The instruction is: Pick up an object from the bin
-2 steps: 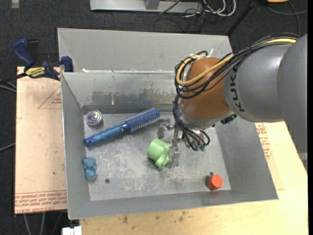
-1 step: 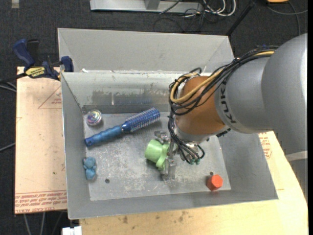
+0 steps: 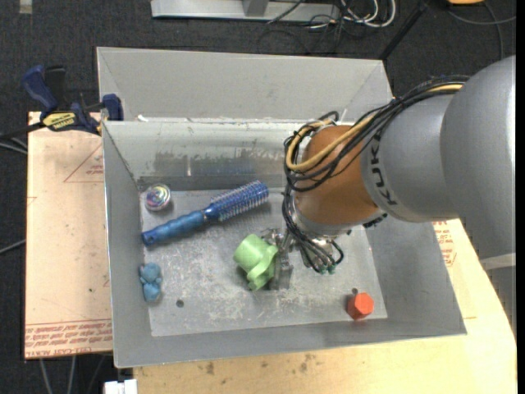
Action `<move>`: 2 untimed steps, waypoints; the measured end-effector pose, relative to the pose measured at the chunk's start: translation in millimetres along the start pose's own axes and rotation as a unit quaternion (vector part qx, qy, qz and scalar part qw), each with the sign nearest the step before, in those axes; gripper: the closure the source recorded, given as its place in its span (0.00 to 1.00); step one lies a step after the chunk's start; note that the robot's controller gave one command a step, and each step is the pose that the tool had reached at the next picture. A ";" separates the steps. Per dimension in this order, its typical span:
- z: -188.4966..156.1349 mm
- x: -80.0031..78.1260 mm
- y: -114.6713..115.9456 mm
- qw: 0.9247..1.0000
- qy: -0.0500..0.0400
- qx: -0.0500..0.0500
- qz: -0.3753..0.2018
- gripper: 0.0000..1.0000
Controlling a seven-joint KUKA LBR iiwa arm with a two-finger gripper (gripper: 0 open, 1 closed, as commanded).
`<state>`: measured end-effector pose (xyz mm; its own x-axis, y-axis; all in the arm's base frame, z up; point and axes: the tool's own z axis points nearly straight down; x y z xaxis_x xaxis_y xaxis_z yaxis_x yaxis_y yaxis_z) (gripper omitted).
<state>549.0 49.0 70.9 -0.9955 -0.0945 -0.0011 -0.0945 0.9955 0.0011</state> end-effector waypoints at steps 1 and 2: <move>-105.1 44.9 -12.9 1.000 -0.003 0.001 -0.013 1.00; -216.2 42.6 -35.7 1.000 -0.005 0.001 -0.012 1.00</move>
Offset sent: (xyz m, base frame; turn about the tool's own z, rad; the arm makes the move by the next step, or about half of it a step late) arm -0.0446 -0.0170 0.1014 -0.0282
